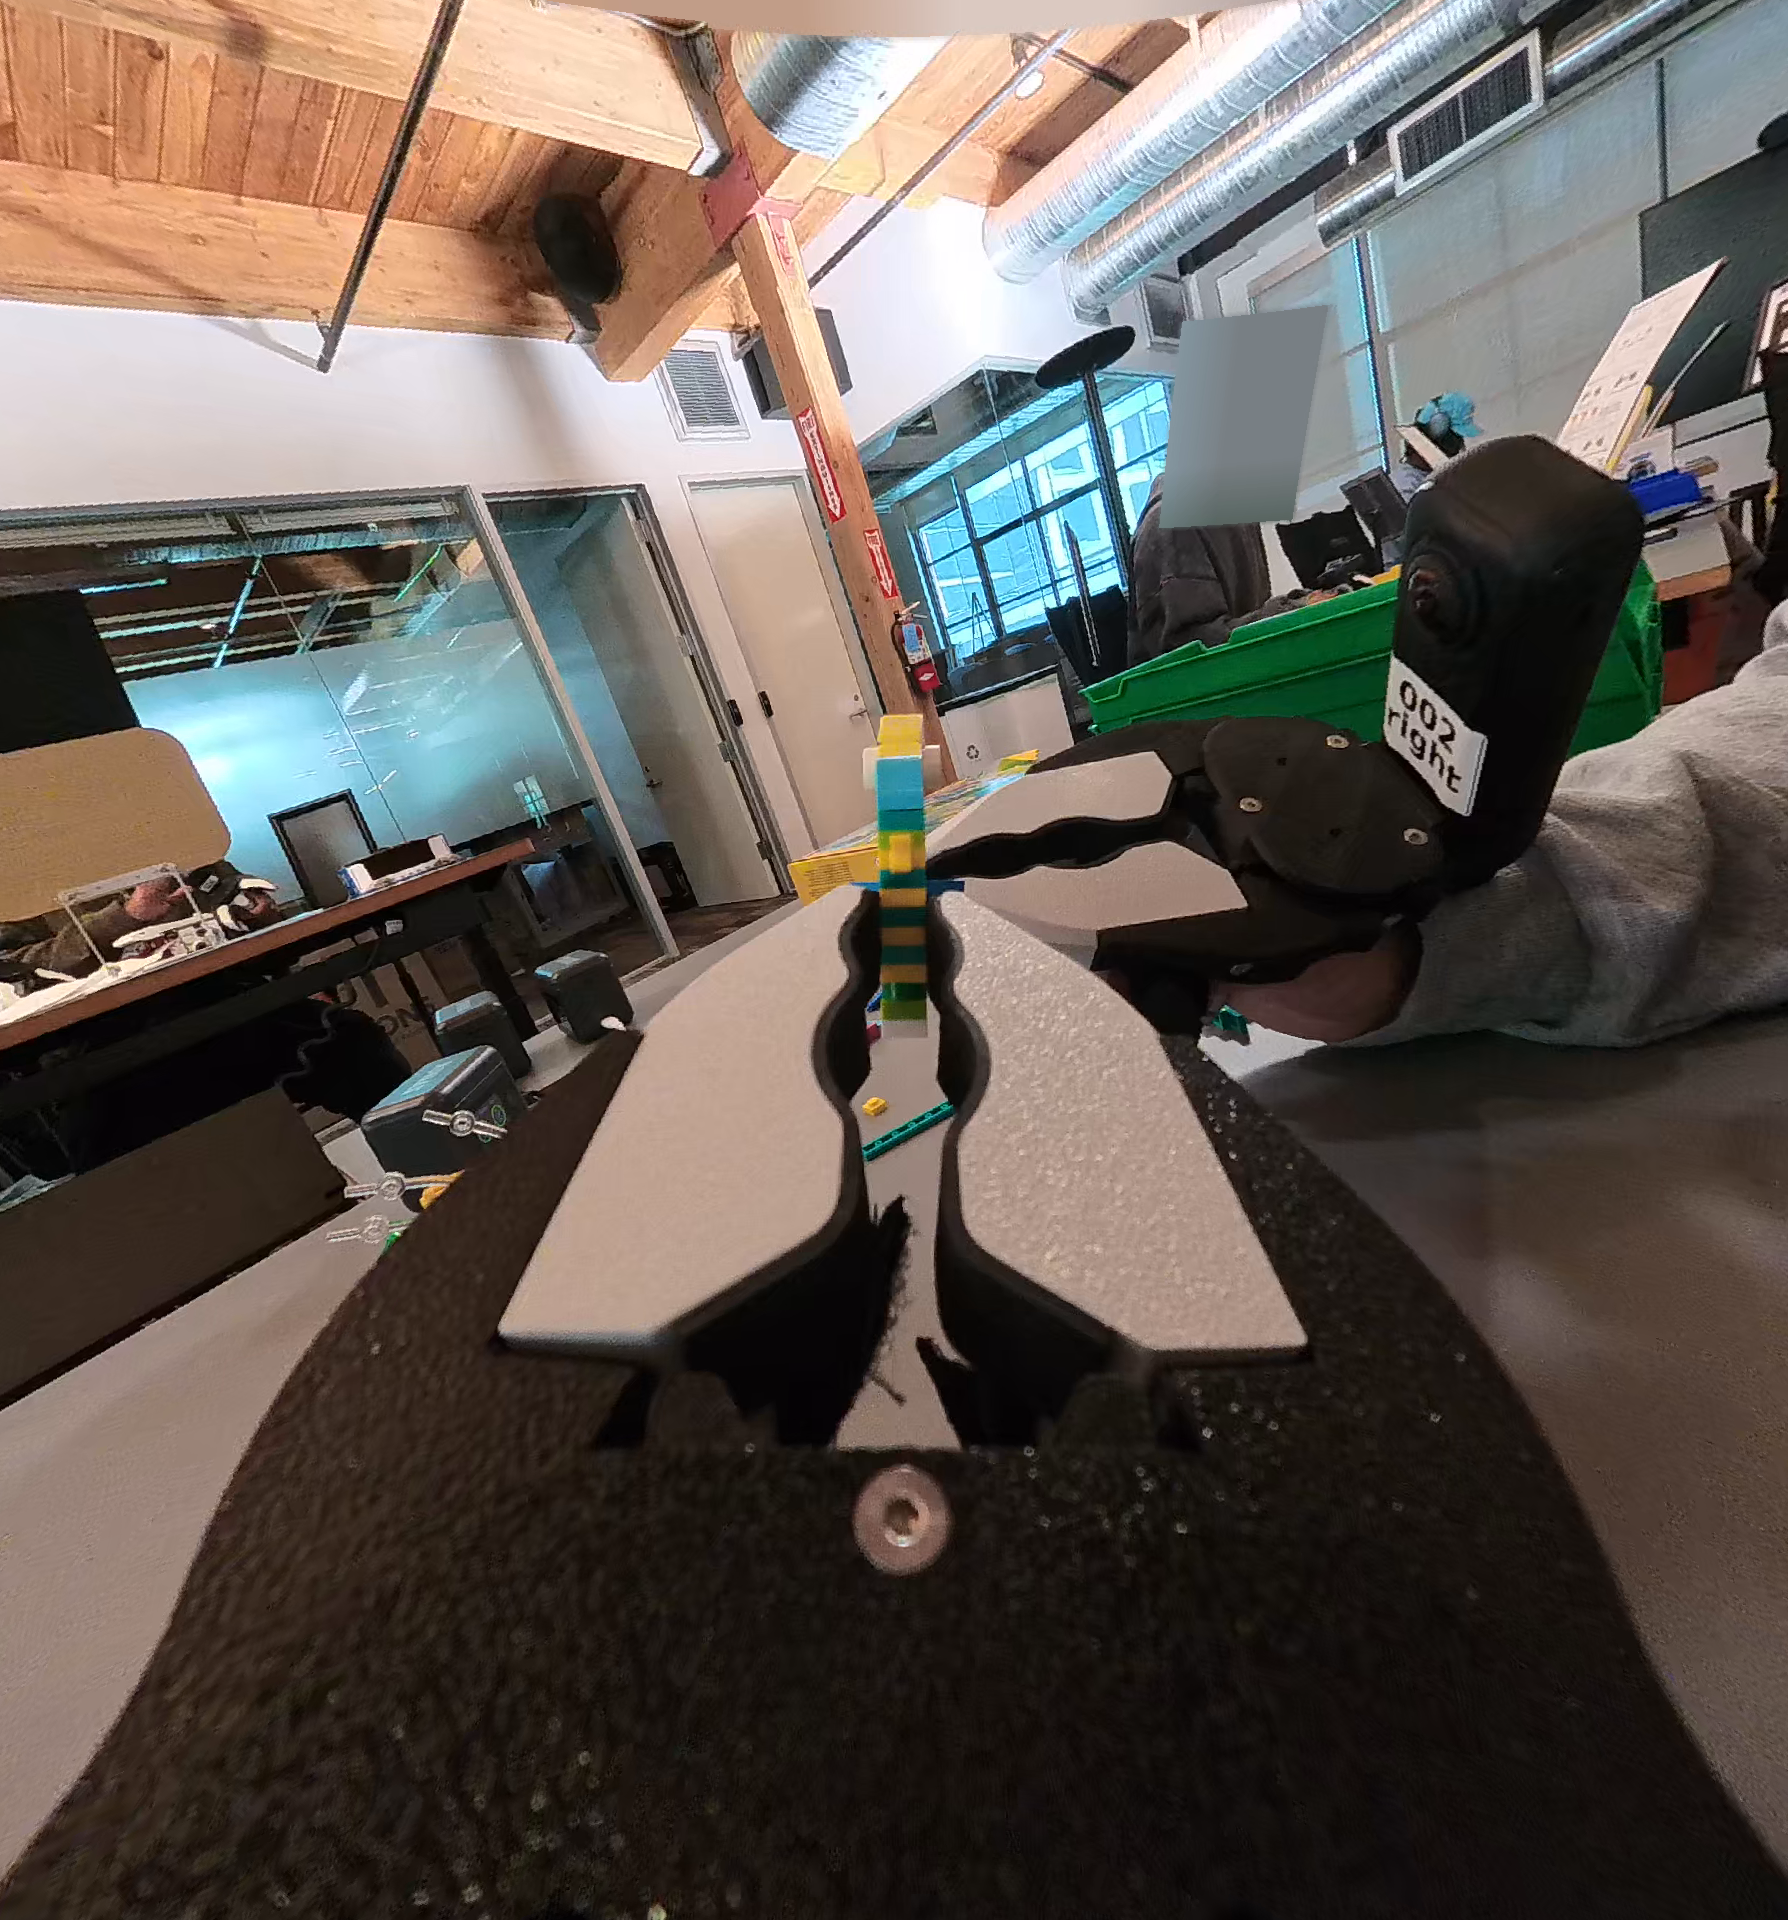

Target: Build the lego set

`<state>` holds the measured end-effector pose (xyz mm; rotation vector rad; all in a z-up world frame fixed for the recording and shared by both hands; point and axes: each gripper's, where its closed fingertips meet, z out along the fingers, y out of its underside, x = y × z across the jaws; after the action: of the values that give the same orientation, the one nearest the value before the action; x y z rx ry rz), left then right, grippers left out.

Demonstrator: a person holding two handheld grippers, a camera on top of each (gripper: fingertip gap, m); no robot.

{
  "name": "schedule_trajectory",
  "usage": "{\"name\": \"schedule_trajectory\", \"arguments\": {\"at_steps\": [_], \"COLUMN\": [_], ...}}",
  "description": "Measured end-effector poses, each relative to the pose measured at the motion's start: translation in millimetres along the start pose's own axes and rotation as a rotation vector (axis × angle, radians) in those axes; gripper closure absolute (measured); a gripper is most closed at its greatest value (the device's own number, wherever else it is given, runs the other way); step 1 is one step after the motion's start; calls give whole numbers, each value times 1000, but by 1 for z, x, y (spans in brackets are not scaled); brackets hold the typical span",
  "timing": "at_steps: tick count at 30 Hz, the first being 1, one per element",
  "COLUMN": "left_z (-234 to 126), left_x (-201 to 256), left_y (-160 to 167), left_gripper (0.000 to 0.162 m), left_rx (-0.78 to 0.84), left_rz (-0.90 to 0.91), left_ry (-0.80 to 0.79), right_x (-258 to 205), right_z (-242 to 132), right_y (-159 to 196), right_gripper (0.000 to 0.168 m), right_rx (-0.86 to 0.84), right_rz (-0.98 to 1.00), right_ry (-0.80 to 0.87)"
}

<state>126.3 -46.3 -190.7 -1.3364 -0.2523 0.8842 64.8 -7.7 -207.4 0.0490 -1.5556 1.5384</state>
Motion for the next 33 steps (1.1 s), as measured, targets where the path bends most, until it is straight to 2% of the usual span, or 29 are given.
{"name": "schedule_trajectory", "arguments": {"at_steps": [9,15,18,25,29,33], "left_z": [-1,-22,-26,-22,-16,-14], "left_x": [-6,-65,-73,-63,-50,-43], "left_y": [1,15,17,13,9,8], "left_gripper": [155,154,154,154,154,154], "left_rx": [2,47,80,63,37,26], "left_rz": [-49,-454,-535,-455,-339,-277], "left_ry": [-17,-209,-228,-195,-162,-144], "right_x": [0,-2,-3,-8,-22,-26], "right_z": [1,1,1,1,-1,0], "right_y": [-1,-3,-4,-5,-9,-7], "right_gripper": [162,162,162,165,168,168], "right_rx": [0,6,9,11,31,4], "right_rz": [-2,-13,-22,-38,-117,-229], "right_ry": [-1,-8,-12,-30,-80,-57]}}
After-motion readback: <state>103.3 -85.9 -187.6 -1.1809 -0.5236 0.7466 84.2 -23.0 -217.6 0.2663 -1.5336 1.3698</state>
